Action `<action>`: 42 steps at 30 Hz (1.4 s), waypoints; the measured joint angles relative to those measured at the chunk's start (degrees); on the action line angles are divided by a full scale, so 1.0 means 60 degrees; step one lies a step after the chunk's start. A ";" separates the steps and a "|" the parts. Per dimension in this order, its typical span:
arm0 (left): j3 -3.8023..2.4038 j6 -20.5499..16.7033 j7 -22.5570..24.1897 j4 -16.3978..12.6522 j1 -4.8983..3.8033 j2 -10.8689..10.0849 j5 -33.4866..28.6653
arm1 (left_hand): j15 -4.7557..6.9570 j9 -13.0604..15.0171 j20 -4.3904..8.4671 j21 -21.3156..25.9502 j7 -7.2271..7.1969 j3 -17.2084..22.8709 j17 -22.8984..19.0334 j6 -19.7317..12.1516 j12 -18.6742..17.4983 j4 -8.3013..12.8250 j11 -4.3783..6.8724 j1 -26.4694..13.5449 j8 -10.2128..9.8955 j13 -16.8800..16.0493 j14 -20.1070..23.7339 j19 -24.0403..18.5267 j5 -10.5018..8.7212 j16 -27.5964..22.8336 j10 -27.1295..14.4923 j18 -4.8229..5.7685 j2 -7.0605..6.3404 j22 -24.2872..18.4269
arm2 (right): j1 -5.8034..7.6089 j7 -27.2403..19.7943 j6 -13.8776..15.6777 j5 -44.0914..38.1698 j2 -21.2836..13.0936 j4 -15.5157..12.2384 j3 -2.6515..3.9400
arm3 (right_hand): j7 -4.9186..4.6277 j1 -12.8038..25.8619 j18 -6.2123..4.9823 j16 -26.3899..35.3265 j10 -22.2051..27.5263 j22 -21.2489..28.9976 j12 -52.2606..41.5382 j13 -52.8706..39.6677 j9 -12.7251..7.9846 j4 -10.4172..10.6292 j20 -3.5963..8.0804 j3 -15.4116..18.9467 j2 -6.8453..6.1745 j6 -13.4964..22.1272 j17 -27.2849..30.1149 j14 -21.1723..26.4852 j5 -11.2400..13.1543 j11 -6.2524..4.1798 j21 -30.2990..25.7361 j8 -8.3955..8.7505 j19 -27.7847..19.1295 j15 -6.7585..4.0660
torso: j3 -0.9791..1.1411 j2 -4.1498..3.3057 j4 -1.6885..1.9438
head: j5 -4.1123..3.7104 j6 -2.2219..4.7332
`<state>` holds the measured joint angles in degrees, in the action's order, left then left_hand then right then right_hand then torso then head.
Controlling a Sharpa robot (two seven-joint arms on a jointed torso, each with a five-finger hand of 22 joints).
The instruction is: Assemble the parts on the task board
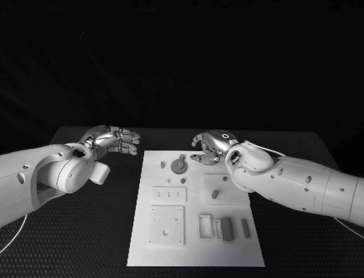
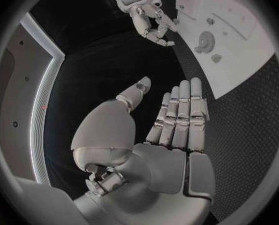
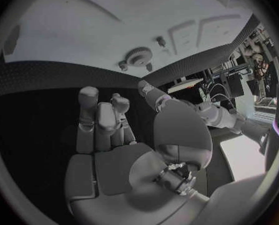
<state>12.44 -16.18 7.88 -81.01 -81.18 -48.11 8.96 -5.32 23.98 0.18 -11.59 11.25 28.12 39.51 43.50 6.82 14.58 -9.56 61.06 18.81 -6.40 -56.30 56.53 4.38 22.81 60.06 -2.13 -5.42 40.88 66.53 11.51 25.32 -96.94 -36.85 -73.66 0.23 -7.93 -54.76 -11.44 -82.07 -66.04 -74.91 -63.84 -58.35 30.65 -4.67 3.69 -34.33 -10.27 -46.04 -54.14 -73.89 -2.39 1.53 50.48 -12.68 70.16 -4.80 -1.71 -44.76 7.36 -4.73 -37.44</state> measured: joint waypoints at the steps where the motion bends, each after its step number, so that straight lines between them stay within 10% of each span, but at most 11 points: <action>1: 0.0000 0.0000 0.0000 0.0014 0.0000 0.0001 0.0000 | 0.0000 0.0000 0.0000 0.0000 0.0000 0.0000 0.0000 0.0000 0.0000 0.0000 0.0000 0.0000 0.0000 0.0000 0.0000 0.0000 0.0000 0.0000 0.0000 0.0001 0.0000 0.0000 | 0.0012 -0.0047 0.0066 0.0038 -0.0081 -0.0059 0.0035 | 0.0000 -0.0025 0.0001 0.0000 0.0000 0.0000 0.0000 0.0000 0.0000 0.0000 0.0010 0.0000 -0.0026 -0.0001 0.0002 0.0000 0.0000 0.0000 0.0000 -0.0022 0.0013 0.0000 | 0.0006 0.0000 -0.0005 | -0.0004 0.0009; 12: 0.0004 0.0006 0.0019 0.0226 0.0026 0.0006 0.0000 | 0.0000 0.0000 0.0000 0.0000 0.0000 0.0000 0.0020 0.0000 0.0000 0.0000 0.0000 0.0000 0.0000 0.0000 0.0000 0.0000 0.0000 -0.0037 0.0000 0.0017 0.0000 0.0009 | 0.0119 -0.1502 0.0258 0.1166 -0.1042 0.0230 0.0184 | 0.0051 -0.0756 0.0015 0.0280 0.0439 0.0000 0.0643 0.0416 0.0037 -0.0679 -0.0060 -0.0259 0.0024 -0.0124 0.0309 0.0311 -0.0045 0.0027 -0.0131 -0.0111 -0.0272 0.0033 | 0.0060 0.0012 -0.0091 | 0.0005 0.0140; 27: 0.0007 0.0213 0.0163 0.0555 0.0142 0.0032 0.0065 | -0.0033 0.0011 0.0000 0.0000 0.0035 -0.0001 0.0088 0.0103 0.0000 0.0001 0.0076 0.0000 0.0000 -0.0028 -0.0034 0.0000 0.0000 -0.0075 0.0160 -0.0064 0.0000 0.0041 | 0.0169 -0.3619 -0.0575 0.2555 -0.1816 0.0873 0.0181 | -0.0165 -0.1223 -0.0087 0.0782 0.1012 0.0000 0.6398 0.4896 0.0080 -0.1727 -0.0466 -0.0328 0.0036 0.0095 0.0679 0.0795 -0.0044 0.0327 -0.0407 -0.0111 -0.0848 0.0420 | 0.0193 0.0046 -0.0282 | -0.0090 0.0191; 42: 0.0008 0.0273 0.0180 0.0611 0.0186 0.0044 0.0153 | -0.0034 0.0010 0.0000 0.0039 0.0035 -0.0001 0.0161 0.0103 0.0063 0.0001 0.0145 0.0000 0.0000 -0.0084 -0.0034 0.0000 0.0000 -0.0150 0.0365 -0.0056 0.0000 0.0059 | 0.0043 -0.3845 -0.1081 0.2454 -0.1592 0.2115 0.0053 | -0.0221 -0.1144 -0.0087 0.0783 0.0265 0.0000 0.7502 0.5757 0.0078 -0.1625 -0.0482 -0.0230 -0.0389 0.0126 0.0851 0.0767 -0.0044 0.0441 -0.0489 -0.0111 -0.0857 0.0460 | 0.0181 0.0037 -0.0295 | -0.0163 0.0159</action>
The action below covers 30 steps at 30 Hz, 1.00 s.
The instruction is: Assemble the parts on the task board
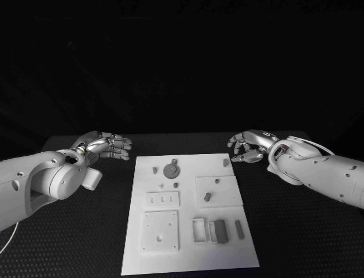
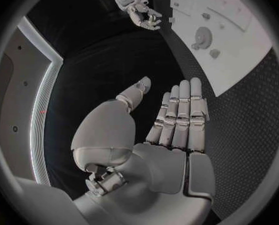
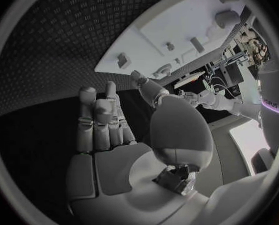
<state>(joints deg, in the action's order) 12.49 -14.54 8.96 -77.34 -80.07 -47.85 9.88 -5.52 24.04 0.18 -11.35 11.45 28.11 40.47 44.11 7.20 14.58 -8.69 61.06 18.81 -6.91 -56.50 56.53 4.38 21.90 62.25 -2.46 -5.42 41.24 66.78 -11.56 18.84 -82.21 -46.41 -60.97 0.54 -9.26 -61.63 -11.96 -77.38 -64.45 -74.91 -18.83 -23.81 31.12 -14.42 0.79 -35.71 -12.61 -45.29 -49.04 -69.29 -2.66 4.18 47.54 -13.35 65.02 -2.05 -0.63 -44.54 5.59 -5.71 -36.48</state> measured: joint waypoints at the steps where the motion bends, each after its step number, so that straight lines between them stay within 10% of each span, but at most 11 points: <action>1: 0.0000 0.0003 0.0001 0.0004 0.0001 0.0003 0.0002 | 0.0000 -0.0003 0.0000 0.0000 0.0000 0.0000 0.0000 0.0000 0.0000 0.0000 0.0000 0.0000 0.0000 0.0000 0.0000 0.0000 0.0000 0.0000 0.0000 0.0002 0.0000 0.0000 | -0.0034 -0.0006 -0.0017 -0.0011 0.0047 0.0083 -0.0006 | -0.0012 -0.0033 0.0000 0.0000 -0.0097 0.0000 -0.0072 -0.0046 0.0000 0.0008 -0.0001 0.0008 -0.0032 -0.0012 0.0003 0.0003 0.0000 -0.0025 -0.0011 0.0000 0.0001 -0.0003 | -0.0005 0.0002 0.0005 | -0.0005 -0.0006; 18: 0.0001 0.0052 0.0003 0.0011 0.0023 0.0022 0.0026 | 0.0000 -0.0008 0.0000 -0.0001 0.0000 0.0000 0.0009 0.0000 0.0000 0.0000 0.0000 0.0000 0.0000 0.0002 0.0000 0.0000 0.0000 -0.0001 -0.0001 0.0050 0.0000 0.0007 | -0.0380 -0.0081 -0.0230 -0.0102 0.0630 0.0801 -0.0015 | -0.0066 -0.0051 0.0002 0.0000 -0.0600 0.0000 -0.0561 -0.0716 -0.0002 0.0156 -0.0051 0.0104 -0.0050 -0.0137 0.0062 0.0073 0.0000 -0.0156 -0.0047 0.0000 0.0015 -0.0111 | -0.0035 0.0017 0.0019 | -0.0033 -0.0068; 30: 0.0001 0.0088 -0.0003 -0.0004 0.0024 0.0018 0.0033 | 0.0000 -0.0008 0.0000 -0.0001 0.0000 0.0000 0.0018 0.0000 -0.0001 0.0000 0.0000 0.0000 0.0000 0.0003 0.0000 0.0000 0.0000 -0.0035 -0.0001 0.0064 0.0000 0.0006 | -0.0569 -0.0108 -0.0245 -0.0033 0.0840 0.1019 -0.0020 | 0.0121 -0.0169 0.0000 -0.0175 -0.0288 0.0000 -0.3529 -0.4257 -0.0003 0.0231 0.0051 0.0285 0.0090 -0.0317 0.0106 -0.0033 0.0000 -0.0377 -0.0093 -0.0030 0.0221 -0.0347 | -0.0046 0.0028 0.0032 | -0.0009 -0.0106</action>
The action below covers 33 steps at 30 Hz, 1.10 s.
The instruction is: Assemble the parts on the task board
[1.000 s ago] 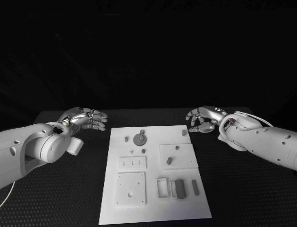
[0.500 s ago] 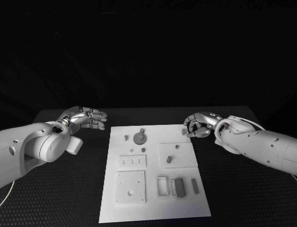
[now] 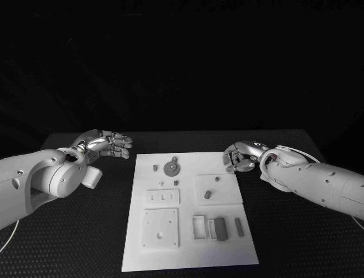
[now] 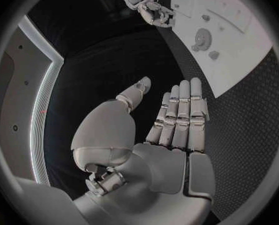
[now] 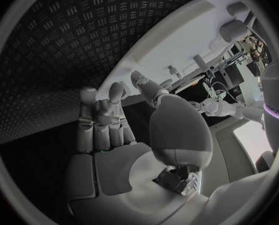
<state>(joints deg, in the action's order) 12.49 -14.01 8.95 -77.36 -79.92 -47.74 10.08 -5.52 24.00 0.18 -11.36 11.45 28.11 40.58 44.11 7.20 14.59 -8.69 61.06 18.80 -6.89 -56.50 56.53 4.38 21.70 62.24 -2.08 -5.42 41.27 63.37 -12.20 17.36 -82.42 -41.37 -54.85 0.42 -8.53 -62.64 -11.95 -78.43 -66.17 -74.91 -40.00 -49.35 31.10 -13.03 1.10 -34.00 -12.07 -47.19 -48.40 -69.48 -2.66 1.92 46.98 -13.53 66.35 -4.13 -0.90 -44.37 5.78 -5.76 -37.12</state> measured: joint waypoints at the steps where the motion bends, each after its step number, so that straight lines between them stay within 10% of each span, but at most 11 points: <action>1: 0.0000 0.0002 -0.0001 0.0000 0.0000 0.0000 0.0000 | 0.0000 0.0000 0.0000 0.0000 0.0000 0.0000 0.0008 0.0000 0.0000 0.0000 0.0000 0.0000 0.0000 0.0000 0.0000 0.0000 0.0000 0.0000 0.0000 0.0002 0.0000 0.0000 | -0.0002 0.0000 0.0000 0.0006 0.0005 0.0026 0.0000 | 0.0001 -0.0019 0.0001 -0.0002 0.0032 0.0000 -0.0073 -0.0099 0.0000 0.0000 0.0000 0.0000 0.0057 0.0000 -0.0001 0.0001 0.0000 0.0003 0.0000 0.0000 0.0000 -0.0001 | -0.0004 0.0003 0.0002 | 0.0001 -0.0004; 33: -0.0001 0.0066 -0.0023 -0.0050 0.0000 -0.0038 0.0008 | 0.0000 -0.0008 0.0000 0.0036 0.0000 0.0000 0.0031 0.0000 0.0000 0.0000 0.0000 -0.0038 0.0000 -0.0006 0.0000 0.0000 0.0000 -0.0037 -0.0001 -0.0069 0.0038 0.0007 | -0.0076 -0.0012 0.0156 0.0183 0.0309 0.0256 0.0005 | 0.0167 0.0196 0.0001 -0.0410 0.0123 0.0000 -0.2183 -0.2182 0.0068 -0.0081 0.0107 0.0080 0.1046 -0.0483 -0.0162 -0.0144 0.0000 -0.0103 0.0322 -0.0102 0.0173 -0.0130 | 0.0005 -0.0006 -0.0019 | 0.0056 -0.0035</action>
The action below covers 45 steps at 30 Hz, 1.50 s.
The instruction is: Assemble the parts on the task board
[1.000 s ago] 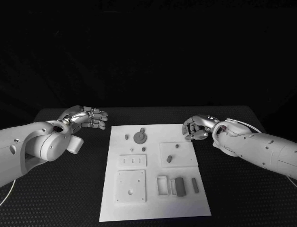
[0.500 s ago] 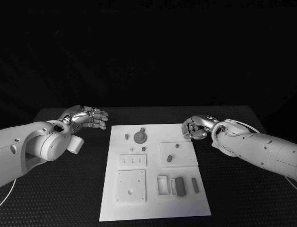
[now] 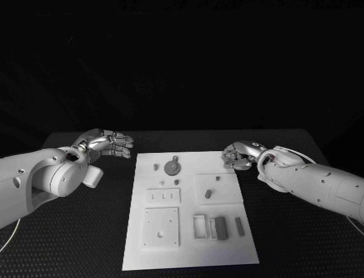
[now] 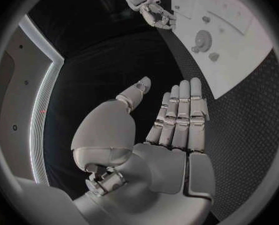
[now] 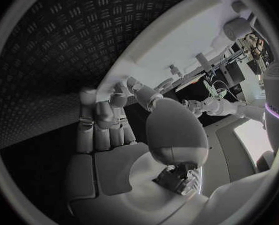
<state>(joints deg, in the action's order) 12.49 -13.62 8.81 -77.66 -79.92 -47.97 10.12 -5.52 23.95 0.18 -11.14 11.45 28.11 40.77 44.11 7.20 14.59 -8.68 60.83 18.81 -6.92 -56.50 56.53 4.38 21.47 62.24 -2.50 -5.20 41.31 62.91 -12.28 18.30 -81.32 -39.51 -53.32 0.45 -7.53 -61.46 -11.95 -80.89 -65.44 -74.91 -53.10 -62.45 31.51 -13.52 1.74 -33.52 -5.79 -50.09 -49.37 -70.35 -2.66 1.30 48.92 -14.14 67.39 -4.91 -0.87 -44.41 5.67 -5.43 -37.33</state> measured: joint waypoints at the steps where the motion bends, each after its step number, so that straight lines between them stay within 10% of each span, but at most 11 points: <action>1: 0.0000 0.0004 -0.0001 0.0000 0.0000 0.0000 0.0000 | 0.0000 0.0000 0.0000 0.0000 0.0000 0.0000 0.0000 0.0000 0.0000 0.0000 0.0000 0.0000 0.0000 0.0000 0.0000 0.0000 0.0000 0.0000 0.0000 0.0000 0.0000 0.0000 | 0.0000 0.0001 0.0008 0.0000 0.0000 0.0007 0.0000 | 0.0007 0.0000 -0.0001 -0.0019 0.0000 0.0000 -0.0034 -0.0019 0.0004 0.0000 0.0000 0.0000 0.0000 -0.0008 0.0000 0.0000 0.0000 0.0000 0.0036 0.0000 0.0000 0.0000 | 0.0000 0.0000 0.0000 | 0.0000 0.0000; 28: 0.0000 0.0042 -0.0036 -0.0005 0.0000 -0.0007 0.0005 | 0.0000 -0.0007 0.0000 0.0000 0.0000 0.0000 0.0015 0.0000 0.0000 0.0000 0.0000 0.0000 0.0000 -0.0006 0.0000 0.0000 0.0000 0.0000 0.0000 0.0061 0.0000 0.0006 | -0.0009 0.0016 0.0051 -0.0011 -0.0002 0.0069 0.0000 | 0.0039 -0.0014 -0.0001 -0.0110 0.0071 0.0000 -0.0246 -0.0155 0.0031 -0.0225 -0.0001 -0.0016 -0.0017 -0.0041 -0.0041 -0.0040 0.0000 0.0004 0.0114 -0.0057 0.0001 -0.0013 | 0.0002 0.0009 -0.0010 | -0.0007 -0.0027; 34: 0.0000 0.0046 -0.0041 -0.0004 0.0000 -0.0007 0.0007 | 0.0000 -0.0007 0.0000 -0.0001 0.0000 0.0000 0.0015 0.0000 0.0000 0.0000 0.0000 0.0000 0.0000 -0.0006 0.0000 0.0000 0.0000 0.0000 0.0000 0.0067 0.0000 0.0006 | -0.0011 0.0001 0.0055 -0.0012 0.0005 0.0074 0.0000 | 0.0225 -0.0066 -0.0001 -0.0110 0.0123 0.0000 -0.0284 -0.0161 0.0121 -0.0240 0.0024 -0.0111 0.0474 -0.0228 -0.0052 -0.0054 0.0000 -0.0047 0.0155 -0.0176 0.0042 -0.0034 | 0.0001 0.0009 -0.0010 | -0.0010 -0.0029; 45: 0.0000 0.0051 -0.0047 -0.0016 0.0000 -0.0009 0.0008 | 0.0000 -0.0006 0.0000 -0.0001 0.0000 0.0000 0.0022 0.0000 0.0000 0.0000 0.0000 0.0000 0.0000 -0.0004 0.0000 0.0000 0.0000 0.0000 0.0000 0.0086 0.0000 0.0014 | -0.0014 -0.0007 0.0113 -0.0012 0.0015 0.0152 -0.0001 | 0.0408 -0.0050 -0.0007 -0.0110 0.0120 0.0000 -0.0283 -0.0140 0.0299 -0.0383 0.0067 -0.0147 0.0731 -0.0409 -0.0051 -0.0023 0.0001 -0.0221 0.0221 -0.0474 0.0025 -0.0238 | 0.0001 0.0009 -0.0010 | -0.0037 -0.0058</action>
<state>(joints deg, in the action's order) 12.49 -13.31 8.53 -77.76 -79.92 -48.02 10.17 -5.52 23.91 0.18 -11.15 11.45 28.11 40.90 44.11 7.20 14.59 -8.68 60.83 18.80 -6.95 -56.50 56.53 4.38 21.47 62.24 -1.98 -5.20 41.39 62.83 -12.32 18.98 -81.39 -39.42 -52.41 0.45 -5.09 -61.76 -11.99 -81.55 -64.72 -74.91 -54.80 -63.29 33.30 -15.82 2.15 -34.40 -1.40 -52.54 -49.68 -70.49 -2.65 -0.03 50.25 -16.98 67.54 -6.34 -0.87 -44.35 5.61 -5.65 -37.67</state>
